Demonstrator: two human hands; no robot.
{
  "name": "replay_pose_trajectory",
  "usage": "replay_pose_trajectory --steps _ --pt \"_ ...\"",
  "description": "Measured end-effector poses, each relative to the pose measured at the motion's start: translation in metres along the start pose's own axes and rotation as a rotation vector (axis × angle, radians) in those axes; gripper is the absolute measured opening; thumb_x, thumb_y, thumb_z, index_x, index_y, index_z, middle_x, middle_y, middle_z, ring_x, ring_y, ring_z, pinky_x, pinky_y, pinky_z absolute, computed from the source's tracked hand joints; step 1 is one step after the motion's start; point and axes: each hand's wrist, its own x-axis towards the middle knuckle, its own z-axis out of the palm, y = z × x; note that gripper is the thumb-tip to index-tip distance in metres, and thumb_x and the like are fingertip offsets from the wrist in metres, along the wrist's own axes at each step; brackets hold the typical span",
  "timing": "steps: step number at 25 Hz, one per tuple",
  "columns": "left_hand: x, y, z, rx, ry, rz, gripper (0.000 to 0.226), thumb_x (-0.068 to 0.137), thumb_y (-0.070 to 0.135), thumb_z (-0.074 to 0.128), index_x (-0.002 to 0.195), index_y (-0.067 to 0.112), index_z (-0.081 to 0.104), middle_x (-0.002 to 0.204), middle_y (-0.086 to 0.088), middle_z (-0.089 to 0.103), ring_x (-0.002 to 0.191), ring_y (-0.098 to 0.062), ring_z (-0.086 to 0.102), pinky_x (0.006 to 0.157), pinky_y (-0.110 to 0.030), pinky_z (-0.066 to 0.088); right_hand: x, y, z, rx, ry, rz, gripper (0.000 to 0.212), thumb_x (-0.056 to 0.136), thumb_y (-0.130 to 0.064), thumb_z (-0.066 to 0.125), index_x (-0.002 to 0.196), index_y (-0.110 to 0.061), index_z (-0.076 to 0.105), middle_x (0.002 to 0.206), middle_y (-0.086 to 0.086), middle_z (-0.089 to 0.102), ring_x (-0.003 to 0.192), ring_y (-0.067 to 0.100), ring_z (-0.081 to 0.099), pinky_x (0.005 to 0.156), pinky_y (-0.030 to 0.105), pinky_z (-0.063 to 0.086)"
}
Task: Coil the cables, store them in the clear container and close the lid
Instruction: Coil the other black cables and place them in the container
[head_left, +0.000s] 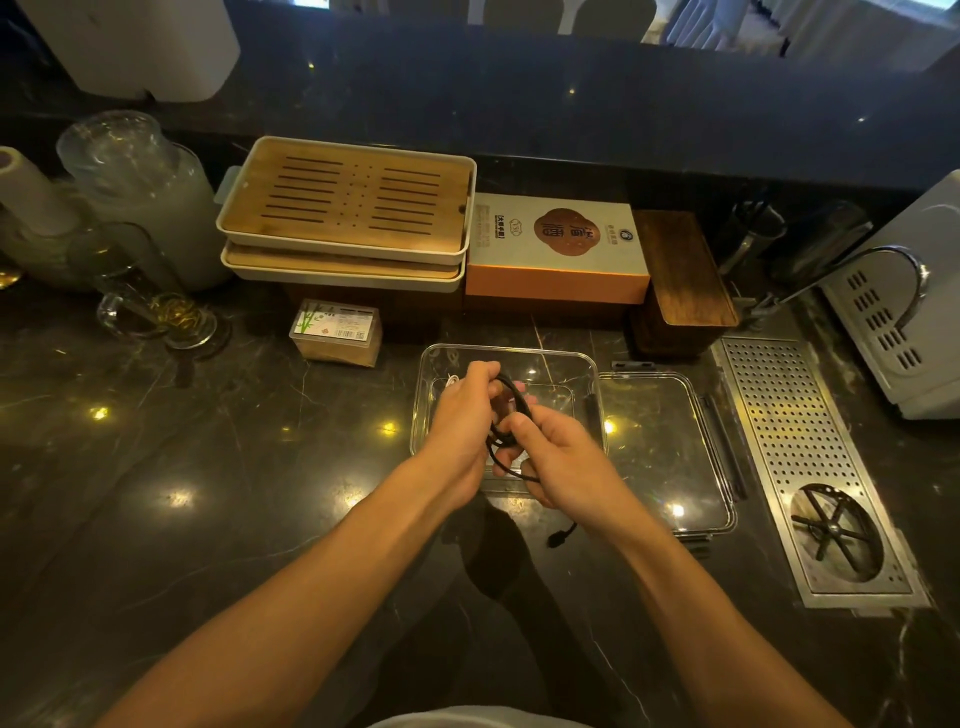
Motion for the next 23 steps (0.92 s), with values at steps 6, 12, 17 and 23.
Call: replay_pose_trajectory --steps 6,12,17,23 --pt "0.002 -0.004 0.003 -0.105 0.068 -0.026 0.041 0.103 0.038 0.046 0.107 0.001 0.062 0.082 -0.014 0.074 0.065 -0.020 0.071 0.051 -0.029 0.054 -0.002 -0.004 0.006 -0.193 -0.028 0.020 0.030 0.111 -0.023 0.040 0.105 -0.003 0.061 0.069 0.003 0.066 0.043 0.002 0.055 0.044 0.014 0.041" --pt "0.003 -0.004 0.007 -0.096 0.041 0.034 0.034 0.103 0.035 0.051 0.077 0.013 0.057 0.062 -0.005 0.062 0.074 -0.023 0.066 0.076 -0.037 0.056 -0.004 -0.011 0.006 0.184 -0.136 0.230 0.025 0.111 -0.022 0.041 0.129 -0.009 0.053 0.087 0.020 0.073 0.072 0.029 0.074 0.059 0.037 0.062" --pt "0.003 0.000 0.009 -0.078 0.063 0.079 0.039 0.103 0.035 0.048 0.069 0.016 0.055 0.057 -0.002 0.062 0.076 -0.018 0.070 0.076 -0.037 0.055 -0.004 -0.014 0.005 0.348 -0.113 0.275 0.015 0.107 -0.016 0.042 0.115 -0.010 0.053 0.083 0.012 0.055 0.053 0.011 0.041 0.043 0.021 0.023" --pt "-0.003 0.007 0.014 -0.060 0.073 0.134 0.035 0.104 0.037 0.046 0.075 0.020 0.055 0.065 0.002 0.068 0.084 -0.022 0.066 0.069 -0.034 0.050 -0.002 -0.011 0.008 0.347 -0.097 0.170 0.044 0.108 -0.049 0.039 0.131 -0.013 0.049 0.076 0.000 0.045 0.047 0.006 0.026 0.039 0.018 0.020"
